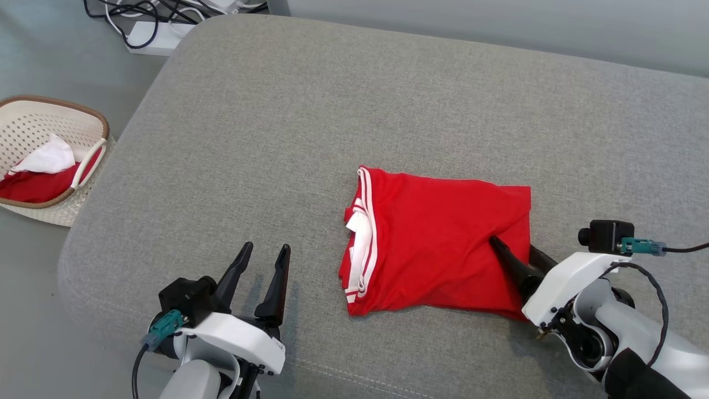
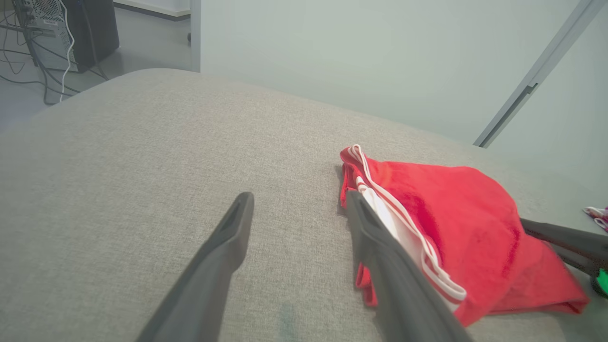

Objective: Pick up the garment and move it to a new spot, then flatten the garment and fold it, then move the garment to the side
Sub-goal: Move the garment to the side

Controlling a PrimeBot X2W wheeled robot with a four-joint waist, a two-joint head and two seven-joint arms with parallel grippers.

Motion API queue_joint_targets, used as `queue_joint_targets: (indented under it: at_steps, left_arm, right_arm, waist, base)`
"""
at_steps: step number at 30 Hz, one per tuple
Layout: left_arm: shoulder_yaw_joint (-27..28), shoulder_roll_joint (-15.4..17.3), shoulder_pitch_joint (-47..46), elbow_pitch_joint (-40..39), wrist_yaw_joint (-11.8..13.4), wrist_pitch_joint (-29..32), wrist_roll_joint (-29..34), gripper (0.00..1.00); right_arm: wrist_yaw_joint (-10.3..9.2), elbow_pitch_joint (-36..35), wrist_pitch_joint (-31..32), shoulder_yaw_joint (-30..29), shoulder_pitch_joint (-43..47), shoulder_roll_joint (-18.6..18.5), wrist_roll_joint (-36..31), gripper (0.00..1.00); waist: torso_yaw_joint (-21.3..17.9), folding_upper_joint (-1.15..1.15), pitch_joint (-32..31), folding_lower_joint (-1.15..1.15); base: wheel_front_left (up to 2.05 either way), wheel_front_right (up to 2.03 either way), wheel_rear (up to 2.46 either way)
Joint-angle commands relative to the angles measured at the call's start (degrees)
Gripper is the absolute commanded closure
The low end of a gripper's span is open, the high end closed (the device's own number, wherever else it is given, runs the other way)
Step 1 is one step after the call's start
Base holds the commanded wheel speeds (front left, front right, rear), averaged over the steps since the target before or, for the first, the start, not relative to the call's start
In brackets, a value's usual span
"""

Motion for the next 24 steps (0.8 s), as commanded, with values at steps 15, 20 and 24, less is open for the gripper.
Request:
queue_joint_targets:
  at_steps: [15, 20, 24]
  left_arm:
    - [2.2, 0.5, -0.3, -0.8, -0.4, -0.5, 1.4, 0.00]
    - [1.8, 0.5, 0.0, -0.5, -0.4, -0.5, 1.8, 0.00]
    - [1.6, 0.5, 0.4, 0.0, -0.4, -0.5, 2.4, 0.00]
  right_arm:
    - [0.24, -0.5, -2.3, -0.7, 1.3, -0.8, 1.5, 1.00]
    - [0.24, -0.5, -2.8, -1.4, 2.4, -1.6, 1.7, 1.00]
    - [0.24, -0.4, -3.1, -1.9, 3.6, -1.7, 1.8, 1.00]
  waist:
    - [-2.3, 0.00, -3.7, 0.00]
    - [-4.9, 0.00, -5.5, 0.00]
    - [-8.6, 0.00, -7.1, 0.00]
  base:
    - [0.00, 0.00, 0.00]
    - [0.00, 0.00, 0.00]
    - [0.00, 0.00, 0.00]
